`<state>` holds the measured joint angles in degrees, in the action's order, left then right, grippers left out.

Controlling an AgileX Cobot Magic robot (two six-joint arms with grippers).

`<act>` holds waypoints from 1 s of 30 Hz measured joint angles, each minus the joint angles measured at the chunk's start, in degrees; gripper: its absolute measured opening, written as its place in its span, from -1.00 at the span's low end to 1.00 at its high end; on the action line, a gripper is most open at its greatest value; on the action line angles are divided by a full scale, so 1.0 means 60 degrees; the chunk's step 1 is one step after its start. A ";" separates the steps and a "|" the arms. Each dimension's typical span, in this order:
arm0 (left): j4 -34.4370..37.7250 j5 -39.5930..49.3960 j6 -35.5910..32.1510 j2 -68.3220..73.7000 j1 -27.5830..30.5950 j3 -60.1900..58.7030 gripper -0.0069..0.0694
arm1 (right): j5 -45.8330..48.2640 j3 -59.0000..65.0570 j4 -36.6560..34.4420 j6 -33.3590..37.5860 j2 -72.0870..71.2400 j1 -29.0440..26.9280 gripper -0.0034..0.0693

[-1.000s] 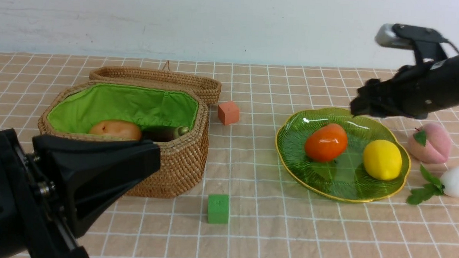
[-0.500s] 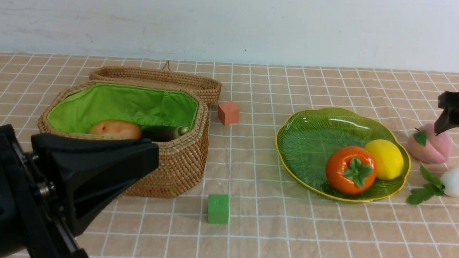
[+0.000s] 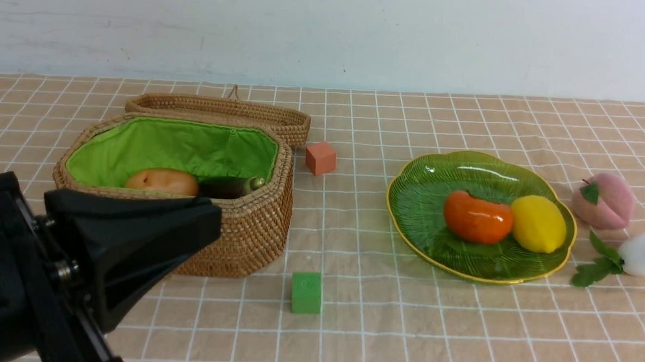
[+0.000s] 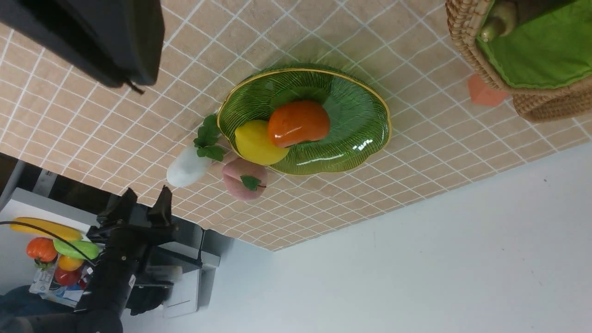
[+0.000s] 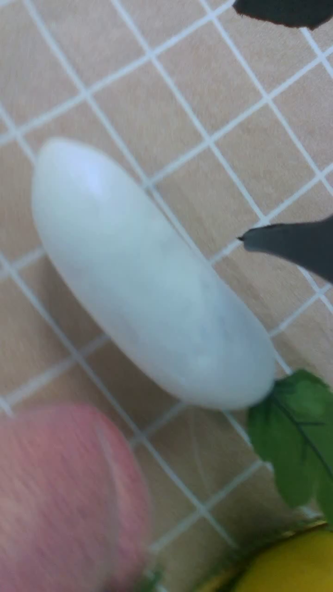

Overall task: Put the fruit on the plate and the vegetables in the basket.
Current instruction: Take a daikon with your right arm and place it on the basket on the left.

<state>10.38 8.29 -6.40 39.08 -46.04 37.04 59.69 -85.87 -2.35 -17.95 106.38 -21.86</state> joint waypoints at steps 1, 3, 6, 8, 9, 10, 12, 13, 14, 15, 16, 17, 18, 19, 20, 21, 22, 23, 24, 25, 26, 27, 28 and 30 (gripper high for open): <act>-0.0009 0.0067 0.0000 0.0000 0.0000 0.0000 -0.85 | -0.0139 0.0010 -0.0416 -0.0163 0.0057 -0.0295 0.70; -0.0009 0.0131 0.0000 0.0000 0.0000 0.0000 -0.85 | -0.0406 0.0010 -0.0835 -0.0176 0.0129 -0.0425 0.73; -0.0009 0.0162 0.0000 0.0000 0.0000 0.0000 -0.85 | -0.0973 0.0010 -0.1382 -0.0176 0.0329 -0.0447 0.75; -0.0009 0.0164 0.0000 0.0000 0.0000 0.0000 -0.85 | -0.1291 0.0001 -0.1762 -0.0176 0.0597 -0.0447 0.75; -0.0009 0.0164 0.0000 0.0000 0.0000 0.0000 -0.85 | -0.1366 -0.0008 -0.1948 -0.0176 0.0743 -0.0447 0.75; -0.0009 0.0170 0.0000 0.0000 0.0000 0.0000 -0.85 | -0.1419 -0.0008 -0.2113 -0.0176 0.0903 -0.0447 0.75; -0.0009 0.0193 0.0019 0.0000 0.0000 0.0000 -0.85 | -0.1501 -0.0008 -0.2413 -0.0202 0.1222 -0.0447 0.75; -0.0009 0.0204 0.0027 0.0000 0.0000 0.0000 -0.85 | -0.1670 -0.0043 -0.2700 -0.0214 0.1384 -0.0447 0.75; -0.0009 0.0204 0.0027 0.0000 0.0000 0.0000 -0.85 | -0.1730 -0.0054 -0.2732 -0.0232 0.1409 -0.0447 0.75; -0.0009 0.0204 0.0027 0.0000 0.0000 0.0000 -0.85 | -0.1856 -0.0122 -0.2895 -0.0250 0.1549 -0.0447 0.75; -0.0009 0.0204 0.0027 0.0000 0.0000 0.0000 -0.85 | -0.1911 -0.0138 -0.2984 -0.0259 0.1654 -0.0447 0.75; -0.0018 0.0204 0.0027 0.0000 0.0000 0.0000 -0.85 | -0.1903 -0.0145 -0.2985 -0.0259 0.1675 -0.0447 0.75; -0.0019 0.0204 0.0027 0.0000 0.0000 0.0000 -0.85 | -0.1724 -0.0121 -0.2895 -0.0259 0.1833 -0.0447 0.75; -0.0019 0.0204 0.0027 0.0000 0.0000 0.0000 -0.85 | -0.1664 -0.0106 -0.2845 -0.0259 0.1881 -0.0447 0.75; -0.0019 0.0204 0.0027 0.0000 0.0000 0.0000 -0.85 | -0.1500 -0.0070 -0.2684 -0.0259 0.2038 -0.0447 0.74; -0.0019 0.0204 0.0027 0.0000 0.0000 0.0000 -0.85 | -0.1471 -0.0061 -0.2625 -0.0259 0.2071 -0.0447 0.74; -0.0019 0.0204 0.0027 0.0000 0.0000 0.0000 -0.85 | -0.1472 -0.0061 -0.2625 -0.0250 0.2071 -0.0447 0.73; -0.0019 0.0204 0.0036 0.0000 0.0000 0.0000 -0.85 | -0.1472 -0.0061 -0.2581 -0.0250 0.2071 -0.0447 0.73; -0.0019 0.0204 0.0036 0.0000 0.0000 0.0000 -0.85 | -0.1462 -0.0059 -0.2532 -0.0250 0.2071 -0.0447 0.73; -0.0019 0.0204 0.0036 0.0000 0.0000 0.0000 -0.85 | -0.1451 -0.0059 -0.2538 -0.0250 0.2071 -0.0447 0.73; -0.0019 0.0204 0.0036 0.0000 0.0000 0.0000 -0.85 | -0.1411 -0.0059 -0.2494 -0.0115 0.2071 -0.0447 0.73; -0.0019 0.0204 0.0036 0.0000 0.0000 0.0000 -0.85 | -0.1370 -0.0059 -0.2460 0.0020 0.2071 -0.0439 0.73; -0.0019 0.0204 0.0036 0.0000 0.0000 0.0000 -0.85 | -0.1294 -0.0059 -0.2397 0.0332 0.2071 -0.0429 0.72; -0.0019 0.0204 0.0036 0.0000 0.0000 0.0000 -0.85 | -0.1214 -0.0059 -0.2275 0.0928 0.2071 -0.0397 0.64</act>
<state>10.27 9.52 -6.19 39.08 -46.04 37.04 52.40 -86.22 -16.00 -12.38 118.81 -24.24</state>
